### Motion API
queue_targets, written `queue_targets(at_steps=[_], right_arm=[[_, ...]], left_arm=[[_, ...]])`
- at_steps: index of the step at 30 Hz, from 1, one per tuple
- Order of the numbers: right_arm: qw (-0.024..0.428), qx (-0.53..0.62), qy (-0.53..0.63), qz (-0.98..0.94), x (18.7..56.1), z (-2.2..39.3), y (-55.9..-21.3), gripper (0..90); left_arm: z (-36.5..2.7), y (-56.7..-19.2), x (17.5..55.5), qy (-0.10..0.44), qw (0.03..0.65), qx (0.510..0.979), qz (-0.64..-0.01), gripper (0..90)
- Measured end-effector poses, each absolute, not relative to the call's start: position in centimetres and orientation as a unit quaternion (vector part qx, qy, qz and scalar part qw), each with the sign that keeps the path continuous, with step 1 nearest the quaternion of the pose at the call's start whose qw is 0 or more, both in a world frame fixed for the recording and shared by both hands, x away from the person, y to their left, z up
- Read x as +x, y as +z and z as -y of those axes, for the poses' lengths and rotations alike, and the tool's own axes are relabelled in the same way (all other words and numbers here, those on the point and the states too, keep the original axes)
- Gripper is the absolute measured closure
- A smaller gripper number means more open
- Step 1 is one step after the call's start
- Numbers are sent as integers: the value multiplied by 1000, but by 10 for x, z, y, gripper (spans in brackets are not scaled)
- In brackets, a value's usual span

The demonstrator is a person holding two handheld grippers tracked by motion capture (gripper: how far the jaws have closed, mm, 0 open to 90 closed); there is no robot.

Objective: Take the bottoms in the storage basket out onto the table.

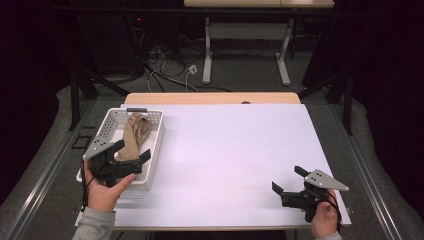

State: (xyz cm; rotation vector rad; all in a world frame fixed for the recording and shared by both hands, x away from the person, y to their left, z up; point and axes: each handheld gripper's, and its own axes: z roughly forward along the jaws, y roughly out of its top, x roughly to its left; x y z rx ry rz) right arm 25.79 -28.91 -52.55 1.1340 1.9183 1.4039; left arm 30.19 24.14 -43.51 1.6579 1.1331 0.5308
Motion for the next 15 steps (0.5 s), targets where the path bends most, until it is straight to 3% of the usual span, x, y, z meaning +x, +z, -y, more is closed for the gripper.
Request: queue_targets(at_steps=[15], right_arm=[[245, 416, 520, -705, 258, 289, -527, 0]], left_arm=[[-247, -428, 343, 215, 473, 685, -510, 5]])
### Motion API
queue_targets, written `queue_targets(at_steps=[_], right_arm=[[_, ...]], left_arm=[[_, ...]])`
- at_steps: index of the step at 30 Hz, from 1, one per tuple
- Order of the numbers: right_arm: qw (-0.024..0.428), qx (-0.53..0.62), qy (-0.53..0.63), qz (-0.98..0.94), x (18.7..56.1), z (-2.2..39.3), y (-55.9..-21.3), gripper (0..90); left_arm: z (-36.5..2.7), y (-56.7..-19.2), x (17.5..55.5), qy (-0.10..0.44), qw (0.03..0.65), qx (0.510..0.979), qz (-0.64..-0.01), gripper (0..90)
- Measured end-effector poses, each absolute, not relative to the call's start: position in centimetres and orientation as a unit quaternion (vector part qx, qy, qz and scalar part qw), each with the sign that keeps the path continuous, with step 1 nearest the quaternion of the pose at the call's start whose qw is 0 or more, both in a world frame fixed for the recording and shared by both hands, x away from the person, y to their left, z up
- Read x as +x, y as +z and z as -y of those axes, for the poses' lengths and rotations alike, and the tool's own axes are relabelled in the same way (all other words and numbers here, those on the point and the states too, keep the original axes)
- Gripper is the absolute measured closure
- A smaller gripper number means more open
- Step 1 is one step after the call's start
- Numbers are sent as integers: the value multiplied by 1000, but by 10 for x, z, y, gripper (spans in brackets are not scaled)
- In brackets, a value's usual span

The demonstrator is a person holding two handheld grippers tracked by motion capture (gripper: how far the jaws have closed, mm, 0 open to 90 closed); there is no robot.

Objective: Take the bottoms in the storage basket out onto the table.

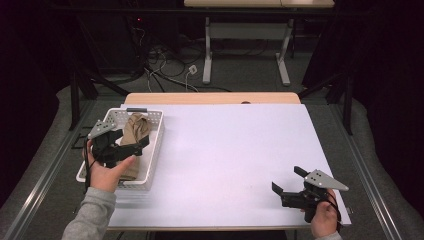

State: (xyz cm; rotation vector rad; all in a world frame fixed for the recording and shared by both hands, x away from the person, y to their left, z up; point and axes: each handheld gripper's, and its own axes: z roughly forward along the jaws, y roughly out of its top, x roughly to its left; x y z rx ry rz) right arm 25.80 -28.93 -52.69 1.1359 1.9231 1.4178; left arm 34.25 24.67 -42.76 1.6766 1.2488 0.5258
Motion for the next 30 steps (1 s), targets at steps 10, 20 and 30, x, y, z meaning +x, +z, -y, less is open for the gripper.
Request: queue_targets(at_steps=[10, 20, 30], right_arm=[[244, 412, 521, -707, 260, 288, -527, 0], [239, 414, 519, -709, 261, 288, -528, 0], [240, 411, 515, -713, 262, 285, -531, 0]], left_arm=[[-255, -419, 364, 210, 450, 675, -545, 11], [-265, -423, 378, 206, 413, 670, -581, 3], [-278, -436, 393, 195, 373, 656, -626, 5]])
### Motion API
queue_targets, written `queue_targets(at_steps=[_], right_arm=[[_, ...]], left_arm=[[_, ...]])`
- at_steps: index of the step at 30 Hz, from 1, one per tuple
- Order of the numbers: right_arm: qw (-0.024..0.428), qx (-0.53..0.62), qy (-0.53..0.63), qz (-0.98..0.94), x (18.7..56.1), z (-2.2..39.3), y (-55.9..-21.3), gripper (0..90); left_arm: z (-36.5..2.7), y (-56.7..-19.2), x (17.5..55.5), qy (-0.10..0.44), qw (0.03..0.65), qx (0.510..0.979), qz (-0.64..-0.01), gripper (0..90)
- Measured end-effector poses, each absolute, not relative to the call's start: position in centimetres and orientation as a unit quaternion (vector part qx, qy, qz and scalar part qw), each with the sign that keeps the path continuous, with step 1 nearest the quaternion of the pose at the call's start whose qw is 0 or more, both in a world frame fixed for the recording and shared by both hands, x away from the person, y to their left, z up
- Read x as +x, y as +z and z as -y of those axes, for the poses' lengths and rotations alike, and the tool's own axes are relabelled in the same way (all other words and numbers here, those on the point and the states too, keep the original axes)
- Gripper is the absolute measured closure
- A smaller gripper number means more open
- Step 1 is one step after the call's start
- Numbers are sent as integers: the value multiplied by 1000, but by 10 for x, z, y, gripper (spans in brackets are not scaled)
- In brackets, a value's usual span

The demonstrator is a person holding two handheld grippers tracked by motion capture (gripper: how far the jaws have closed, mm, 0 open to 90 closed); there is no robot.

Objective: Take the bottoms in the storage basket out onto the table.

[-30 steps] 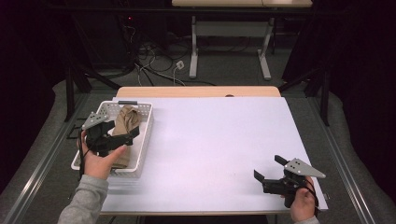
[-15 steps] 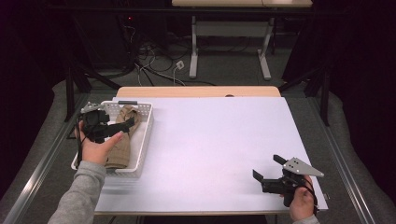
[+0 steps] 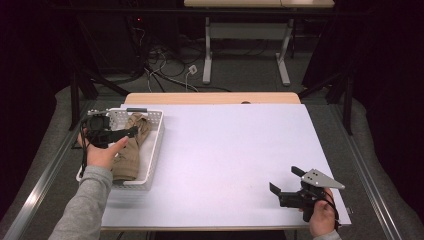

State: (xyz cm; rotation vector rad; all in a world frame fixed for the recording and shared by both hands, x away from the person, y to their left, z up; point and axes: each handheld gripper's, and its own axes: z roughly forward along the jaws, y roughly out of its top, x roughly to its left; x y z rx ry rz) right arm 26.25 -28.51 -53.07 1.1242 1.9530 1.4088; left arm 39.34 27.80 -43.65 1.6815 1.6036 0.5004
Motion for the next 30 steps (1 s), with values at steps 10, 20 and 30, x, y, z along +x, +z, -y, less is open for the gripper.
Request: queue_targets(at_steps=[10, 20, 30], right_arm=[[237, 413, 510, -716, 262, 285, -531, 0], [234, 412, 508, -719, 263, 284, -533, 0], [229, 415, 507, -720, 264, 284, -534, 0]], left_arm=[[-290, -453, 404, 191, 352, 649, -647, 7], [-299, -469, 408, 183, 352, 645, -653, 20], [-304, -484, 413, 167, 340, 643, -665, 29]])
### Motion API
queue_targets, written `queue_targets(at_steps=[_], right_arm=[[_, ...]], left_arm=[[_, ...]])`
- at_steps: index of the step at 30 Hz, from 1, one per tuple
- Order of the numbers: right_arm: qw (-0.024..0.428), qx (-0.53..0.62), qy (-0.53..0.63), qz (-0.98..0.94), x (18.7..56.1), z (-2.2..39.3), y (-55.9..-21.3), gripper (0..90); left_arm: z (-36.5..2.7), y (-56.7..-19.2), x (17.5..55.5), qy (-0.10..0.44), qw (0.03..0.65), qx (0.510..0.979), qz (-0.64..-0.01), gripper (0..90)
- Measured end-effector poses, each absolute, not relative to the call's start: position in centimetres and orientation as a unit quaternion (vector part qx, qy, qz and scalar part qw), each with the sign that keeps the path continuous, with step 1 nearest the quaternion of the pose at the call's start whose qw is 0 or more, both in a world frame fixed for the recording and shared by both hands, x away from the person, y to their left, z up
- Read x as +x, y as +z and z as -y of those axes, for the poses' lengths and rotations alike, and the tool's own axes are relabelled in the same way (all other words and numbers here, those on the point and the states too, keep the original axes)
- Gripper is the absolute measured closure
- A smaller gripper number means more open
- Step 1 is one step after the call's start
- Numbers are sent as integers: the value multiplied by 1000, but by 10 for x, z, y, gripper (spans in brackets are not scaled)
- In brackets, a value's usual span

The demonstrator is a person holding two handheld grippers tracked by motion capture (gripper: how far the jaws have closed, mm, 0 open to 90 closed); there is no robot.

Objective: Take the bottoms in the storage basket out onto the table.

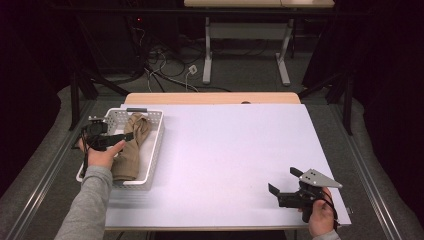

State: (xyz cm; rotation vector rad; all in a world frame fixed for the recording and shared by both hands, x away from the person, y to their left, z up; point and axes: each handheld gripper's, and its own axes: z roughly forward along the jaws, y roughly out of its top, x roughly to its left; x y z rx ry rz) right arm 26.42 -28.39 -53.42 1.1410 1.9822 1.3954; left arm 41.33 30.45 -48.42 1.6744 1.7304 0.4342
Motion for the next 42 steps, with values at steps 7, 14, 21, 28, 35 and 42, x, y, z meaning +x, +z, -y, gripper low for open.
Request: queue_targets(at_steps=[7, 14, 21, 28, 35, 42], right_arm=[[226, 414, 504, -724, 265, 283, -535, 0], [222, 416, 498, -728, 265, 280, -537, 0], [222, 415, 496, -729, 266, 280, -538, 0], [217, 419, 493, -731, 267, 280, -538, 0], [215, 420, 490, -733, 267, 280, -539, 0], [215, 420, 490, -733, 268, 280, -540, 0]], left_arm=[[-306, -490, 416, 155, 338, 647, -665, 36], [-307, -495, 419, 124, 333, 661, -661, 42], [-307, -499, 420, 107, 313, 668, -667, 94], [-305, -504, 421, 90, 295, 675, -670, 107], [-305, -508, 421, 87, 290, 674, -674, 145], [-306, -511, 423, 76, 286, 672, -679, 155]])
